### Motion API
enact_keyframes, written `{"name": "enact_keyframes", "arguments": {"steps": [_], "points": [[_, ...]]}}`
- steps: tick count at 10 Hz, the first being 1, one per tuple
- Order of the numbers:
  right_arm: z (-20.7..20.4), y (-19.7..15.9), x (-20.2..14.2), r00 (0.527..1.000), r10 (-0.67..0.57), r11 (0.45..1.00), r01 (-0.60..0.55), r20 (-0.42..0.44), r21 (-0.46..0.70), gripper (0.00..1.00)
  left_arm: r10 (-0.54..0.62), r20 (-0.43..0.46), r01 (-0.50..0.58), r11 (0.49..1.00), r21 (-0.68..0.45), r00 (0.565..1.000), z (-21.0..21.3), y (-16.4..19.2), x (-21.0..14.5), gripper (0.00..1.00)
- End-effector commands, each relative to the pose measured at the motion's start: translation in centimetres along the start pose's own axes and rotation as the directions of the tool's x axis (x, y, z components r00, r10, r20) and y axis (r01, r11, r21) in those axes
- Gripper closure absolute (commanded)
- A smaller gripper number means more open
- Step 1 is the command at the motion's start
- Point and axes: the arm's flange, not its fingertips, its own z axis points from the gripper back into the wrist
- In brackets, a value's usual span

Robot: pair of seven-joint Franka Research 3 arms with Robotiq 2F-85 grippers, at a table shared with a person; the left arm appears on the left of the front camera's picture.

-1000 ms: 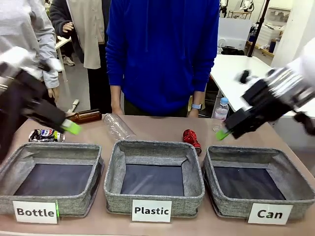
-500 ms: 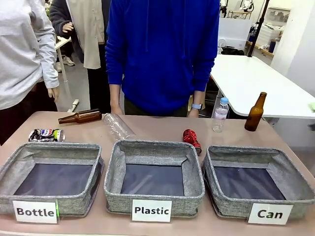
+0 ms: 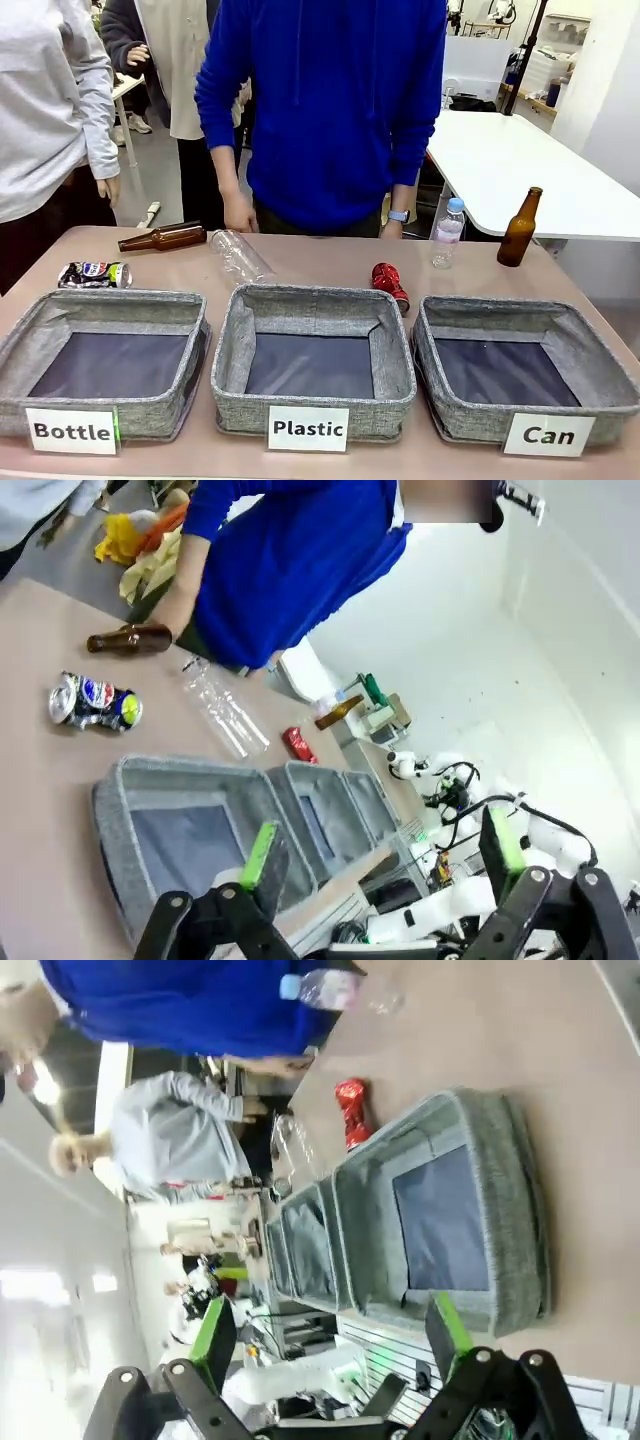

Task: Sort the can waste into the basket.
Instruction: Pick up the can waste from the table and place it in the right Fabric basket.

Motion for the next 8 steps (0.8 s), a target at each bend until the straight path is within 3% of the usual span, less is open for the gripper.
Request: {"name": "enact_keyframes", "arguments": {"steps": [1, 2, 7, 8], "points": [[-1.2, -0.5, 1.2, 0.999, -0.002, 1.000, 0.002, 0.053, -0.007, 0.00, -0.010, -0.013, 0.010, 1.000, 0.011, 1.000, 1.0, -0.2, -0.8, 0.00], [0.0, 0.0, 0.0, 1.000, 0.000, 1.000, 0.000, 0.000, 0.000, 0.00, -0.010, -0.013, 0.010, 1.000, 0.011, 1.000, 1.0, -0.2, -0.8, 0.00], [-0.5, -0.4, 0.2, 1.000, -0.027, 1.000, 0.027, 0.004, -0.009, 0.00, -0.010, -0.013, 0.010, 1.000, 0.011, 1.000, 1.0, -0.2, -0.8, 0.00], [-3.2, 2.2, -0.3, 0.998, 0.057, 0.990, -0.061, -0.031, -0.130, 0.00, -0.010, -0.013, 0.010, 1.000, 0.011, 1.000, 1.0, -0.2, -0.8, 0.00]]}}
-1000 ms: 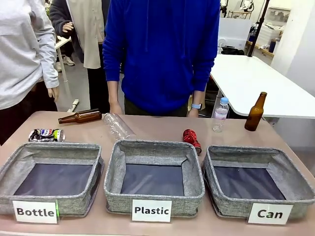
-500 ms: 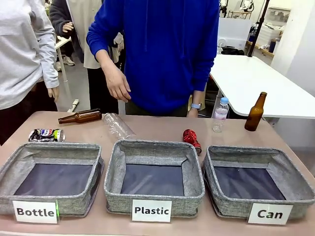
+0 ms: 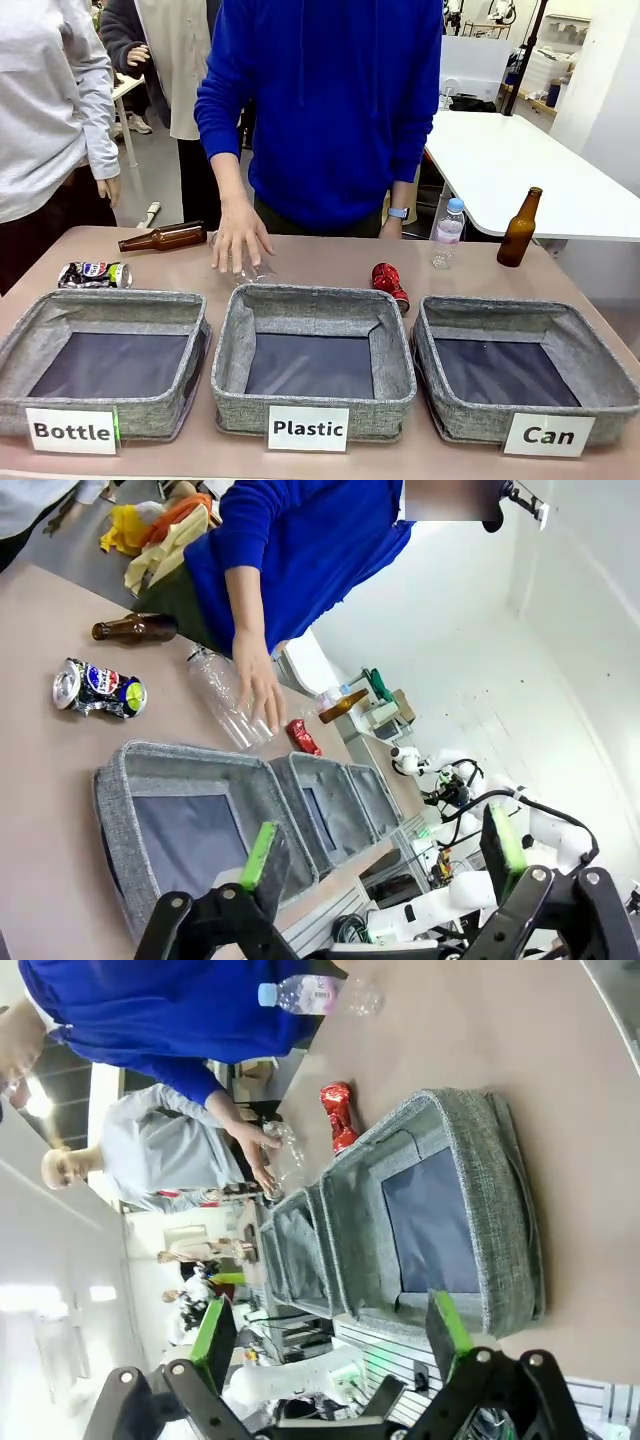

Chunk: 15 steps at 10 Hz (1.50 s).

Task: Sort the can waste into the basket.
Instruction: Pick up the can waste from the table and place it in the right Fabric basket.

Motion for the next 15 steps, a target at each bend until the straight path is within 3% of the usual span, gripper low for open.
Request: {"name": "enact_keyframes", "arguments": {"steps": [1, 2, 3, 4, 7, 9, 10, 11, 12, 14, 15], "points": [[-4.8, 5.4, -0.9, 0.991, 0.117, 0.976, -0.127, -0.070, -0.175, 0.00, -0.025, 0.002, 0.025, 1.000, -0.015, 1.000, 0.1, 0.1, 0.0, 0.00], [-8.1, 9.2, -1.6, 0.979, 0.169, 0.943, -0.194, -0.114, -0.270, 0.00, -0.025, 0.002, 0.025, 1.000, -0.015, 1.000, 0.1, 0.1, 0.0, 0.00], [-11.4, 12.1, -2.3, 0.982, 0.159, 0.883, -0.187, -0.102, -0.430, 0.00, -0.025, 0.002, 0.025, 1.000, -0.015, 1.000, 0.1, 0.1, 0.0, 0.00], [-15.4, 14.7, -3.0, 0.968, 0.207, 0.815, -0.252, -0.145, -0.522, 0.00, -0.025, 0.002, 0.025, 1.000, -0.015, 1.000, 0.1, 0.1, 0.0, 0.00], [-26.9, 20.9, -6.3, 0.871, 0.381, 0.613, -0.488, -0.309, -0.621, 0.00, -0.025, 0.002, 0.025, 1.000, -0.015, 1.000, 0.1, 0.1, 0.0, 0.00], [-33.4, 22.6, -8.4, 0.822, 0.449, 0.477, -0.553, -0.351, -0.684, 0.00, -0.025, 0.002, 0.025, 1.000, -0.015, 1.000, 0.1, 0.1, 0.0, 0.00], [-35.7, 22.7, -8.9, 0.812, 0.450, 0.453, -0.567, -0.373, -0.688, 0.00, -0.025, 0.002, 0.025, 1.000, -0.015, 1.000, 0.1, 0.1, 0.0, 0.00], [-35.7, 22.7, -8.9, 0.811, 0.448, 0.492, -0.574, -0.375, -0.654, 0.00, -0.025, 0.002, 0.025, 1.000, -0.015, 1.000, 0.1, 0.1, 0.0, 0.00], [-34.5, 22.5, -10.5, 0.799, 0.455, 0.487, -0.593, -0.393, -0.641, 0.00, -0.025, 0.002, 0.025, 1.000, -0.015, 1.000, 0.1, 0.1, 0.0, 0.00], [-35.3, 21.9, -10.1, 0.789, 0.480, 0.479, -0.602, -0.384, -0.638, 0.00, -0.025, 0.002, 0.025, 1.000, -0.015, 1.000, 0.1, 0.1, 0.0, 0.00], [-37.6, 21.1, -8.9, 0.772, 0.492, 0.459, -0.624, -0.404, -0.633, 0.00, -0.025, 0.002, 0.025, 1.000, -0.015, 1.000, 0.1, 0.1, 0.0, 0.00]]}}
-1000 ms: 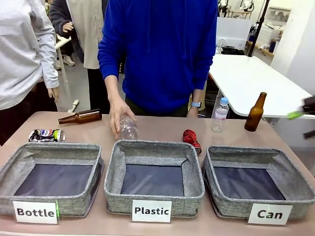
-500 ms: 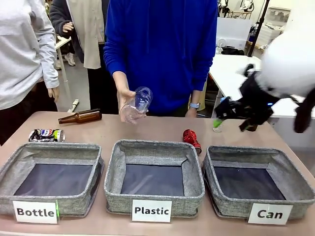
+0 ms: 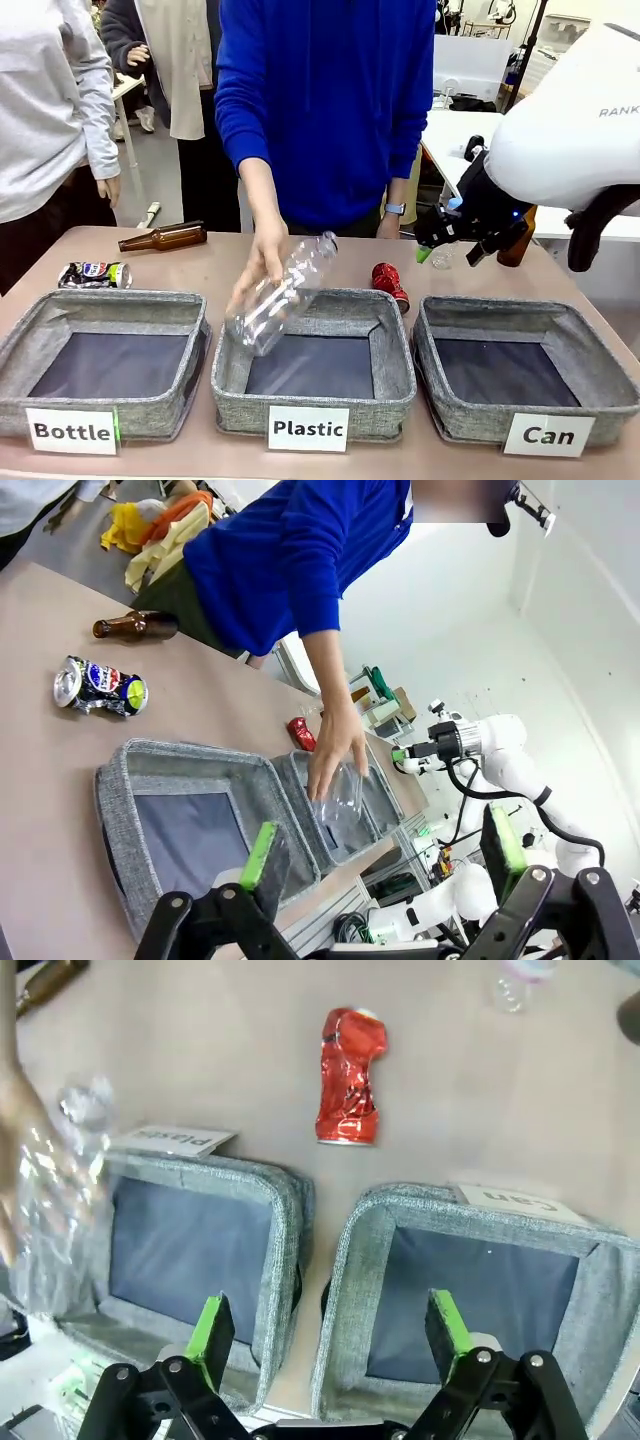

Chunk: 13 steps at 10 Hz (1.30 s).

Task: Sort the can waste into the basket.
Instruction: Pick up the can waste from the table and place it in the right Fabric basket.

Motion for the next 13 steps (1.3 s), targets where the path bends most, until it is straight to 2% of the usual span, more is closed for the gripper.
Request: {"name": "enact_keyframes", "arguments": {"steps": [1, 2, 4, 6, 8, 9, 10, 13], "points": [[-2.6, 0.0, 1.5, 0.999, 0.025, 0.999, -0.026, 0.038, 0.024, 0.00, -0.026, 0.005, 0.026, 1.000, -0.017, 1.000, 0.1, -0.1, 0.0, 0.00], [-0.4, -1.9, 0.7, 0.999, 0.025, 0.998, -0.026, 0.020, 0.060, 0.00, -0.026, 0.005, 0.026, 1.000, -0.017, 1.000, 0.1, -0.1, 0.0, 0.00], [4.7, -8.7, -2.5, 1.000, -0.014, 0.992, 0.017, -0.023, 0.126, 0.00, -0.026, 0.005, 0.026, 1.000, -0.017, 1.000, 0.1, -0.1, 0.0, 0.00], [7.2, -14.7, -6.7, 0.995, -0.044, 0.979, 0.061, -0.091, 0.196, 0.00, -0.026, 0.005, 0.026, 1.000, -0.017, 1.000, 0.1, -0.1, 0.0, 0.00], [8.3, -18.7, -10.2, 0.995, -0.075, 0.956, 0.090, -0.064, 0.280, 0.00, -0.026, 0.005, 0.026, 1.000, -0.017, 1.000, 0.1, -0.1, 0.0, 0.00], [8.1, -19.1, -10.7, 0.995, -0.085, 0.953, 0.094, -0.045, 0.287, 0.00, -0.026, 0.005, 0.026, 1.000, -0.017, 1.000, 0.1, -0.1, 0.0, 0.00], [7.3, -17.7, -9.8, 0.996, -0.083, 0.965, 0.089, -0.035, 0.247, 0.00, -0.026, 0.005, 0.026, 1.000, -0.017, 1.000, 0.1, -0.1, 0.0, 0.00], [2.7, -9.1, -2.9, 0.998, 0.043, 0.994, -0.038, -0.049, 0.106, 0.00, -0.026, 0.005, 0.026, 1.000, -0.017, 1.000, 0.1, -0.1, 0.0, 0.00]]}}
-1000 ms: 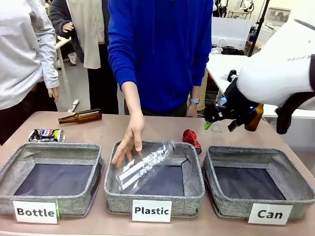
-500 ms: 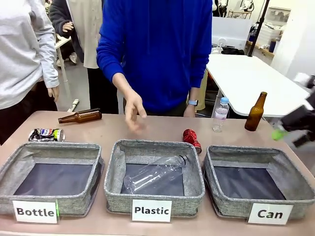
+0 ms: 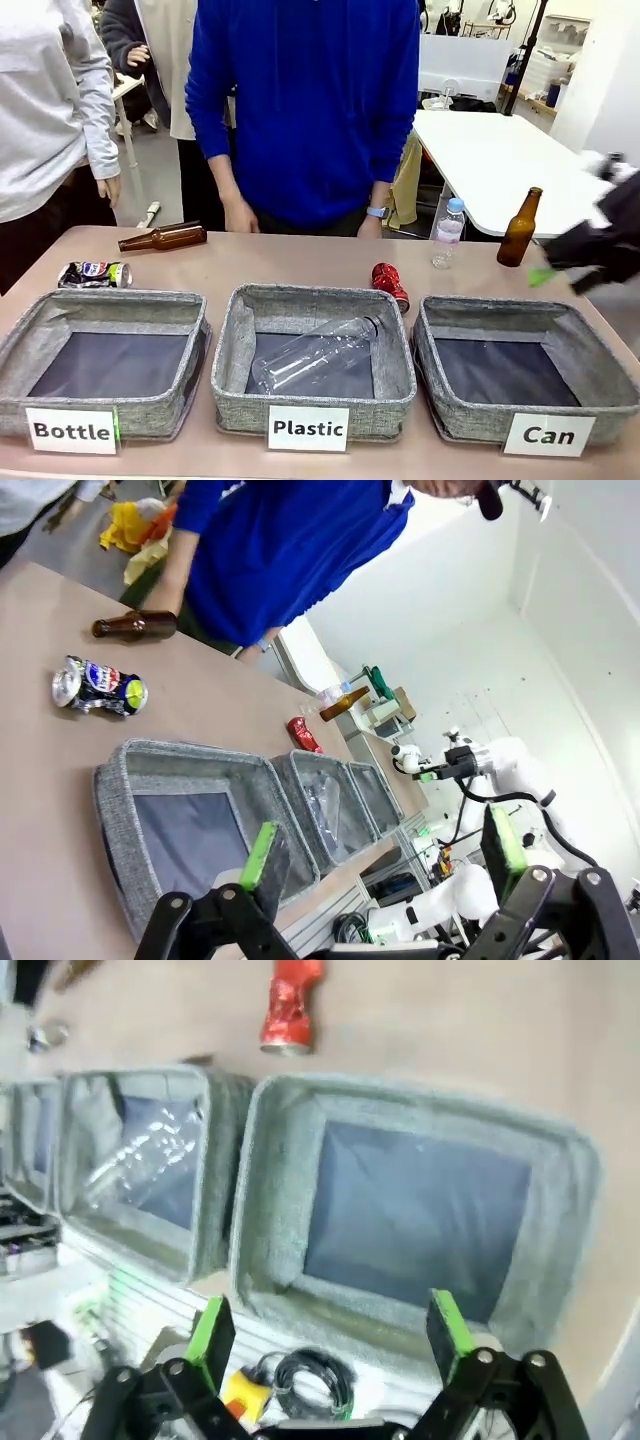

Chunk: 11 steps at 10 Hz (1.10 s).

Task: Sort the can waste into the basket.
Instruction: Pick up the can waste from the table and place it in the right Fabric basket.

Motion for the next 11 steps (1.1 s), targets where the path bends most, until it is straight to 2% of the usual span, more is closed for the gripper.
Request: {"name": "enact_keyframes", "arguments": {"steps": [1, 4, 5, 6, 7, 11], "points": [[-4.6, 4.8, 5.6, 0.998, 0.056, 0.990, -0.058, -0.017, -0.125, 0.00, -0.027, 0.005, 0.027, 1.000, -0.016, 1.000, 0.1, -0.1, 0.0, 0.00], [-11.3, 12.6, 10.2, 0.985, 0.173, 0.943, -0.169, -0.011, -0.288, 0.00, -0.027, 0.005, 0.027, 1.000, -0.016, 1.000, 0.1, -0.1, 0.0, 0.00], [-13.1, 13.9, 11.8, 0.984, 0.177, 0.932, -0.178, -0.034, -0.316, 0.00, -0.027, 0.005, 0.027, 1.000, -0.016, 1.000, 0.1, -0.1, 0.0, 0.00], [-14.5, 14.8, 13.2, 0.984, 0.175, 0.921, -0.173, -0.028, -0.348, 0.00, -0.027, 0.005, 0.027, 1.000, -0.016, 1.000, 0.1, -0.1, 0.0, 0.00], [-15.6, 15.6, 14.0, 0.987, 0.160, 0.903, -0.137, 0.023, -0.408, 0.00, -0.027, 0.005, 0.027, 1.000, -0.016, 1.000, 0.1, -0.1, 0.0, 0.00], [-18.2, 15.7, 15.9, 0.996, 0.083, 0.894, -0.061, 0.031, -0.445, 0.00, -0.027, 0.005, 0.027, 1.000, -0.016, 1.000, 0.1, -0.1, 0.0, 0.00]]}}
